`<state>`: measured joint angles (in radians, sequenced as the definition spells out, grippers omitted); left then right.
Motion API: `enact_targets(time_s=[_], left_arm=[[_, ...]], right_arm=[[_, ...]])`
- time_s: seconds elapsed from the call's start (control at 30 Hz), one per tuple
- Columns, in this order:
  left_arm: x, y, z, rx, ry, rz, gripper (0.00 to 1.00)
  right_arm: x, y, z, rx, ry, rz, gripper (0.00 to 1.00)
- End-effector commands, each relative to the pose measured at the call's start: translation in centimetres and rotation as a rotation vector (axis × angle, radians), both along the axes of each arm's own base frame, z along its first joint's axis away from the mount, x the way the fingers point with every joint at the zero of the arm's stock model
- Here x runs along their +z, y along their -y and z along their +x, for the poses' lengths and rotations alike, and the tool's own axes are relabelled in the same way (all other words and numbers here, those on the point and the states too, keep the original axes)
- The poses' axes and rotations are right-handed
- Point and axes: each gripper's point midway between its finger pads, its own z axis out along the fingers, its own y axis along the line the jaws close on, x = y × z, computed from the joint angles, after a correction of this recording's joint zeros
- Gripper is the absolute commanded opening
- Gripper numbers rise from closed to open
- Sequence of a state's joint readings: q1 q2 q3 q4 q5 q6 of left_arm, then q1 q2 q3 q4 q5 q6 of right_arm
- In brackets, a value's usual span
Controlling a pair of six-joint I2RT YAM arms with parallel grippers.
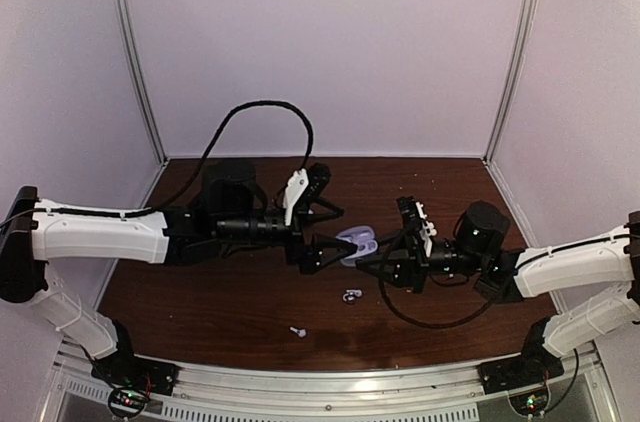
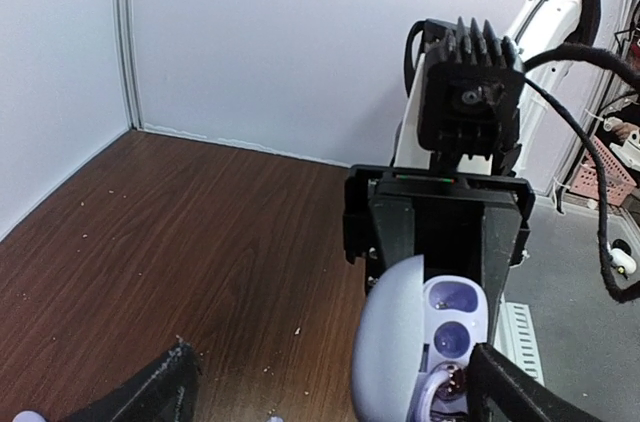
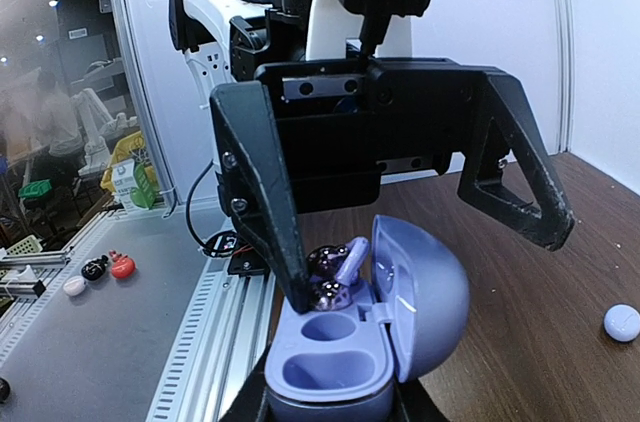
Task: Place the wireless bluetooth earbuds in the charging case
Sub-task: Adjust the left earbud in the left side groove of the charging case.
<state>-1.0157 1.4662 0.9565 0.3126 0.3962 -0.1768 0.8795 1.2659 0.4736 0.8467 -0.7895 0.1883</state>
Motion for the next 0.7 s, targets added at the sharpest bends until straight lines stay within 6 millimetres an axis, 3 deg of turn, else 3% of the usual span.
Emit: enact_targets(time_s=[0.0,0.33,0.67], left_arm=[[-2.1,-0.9,0.5,0.017,0.075,0.063,0.95],[0.5,-0.6,-1.9,-0.084,0.155,0.018,0.97],[1.8,-1.1,-3.9,-0.148,0.150,-0.020,0.98]], right_arm=[[4.3,0.7,-1.9,0.070,0.100,0.146,0.00],[3.5,0.4,-1.5,0.056,0.090,0.122,0.00],[3.1,0.3,-1.2,0.043,0.090,0.108,0.00]])
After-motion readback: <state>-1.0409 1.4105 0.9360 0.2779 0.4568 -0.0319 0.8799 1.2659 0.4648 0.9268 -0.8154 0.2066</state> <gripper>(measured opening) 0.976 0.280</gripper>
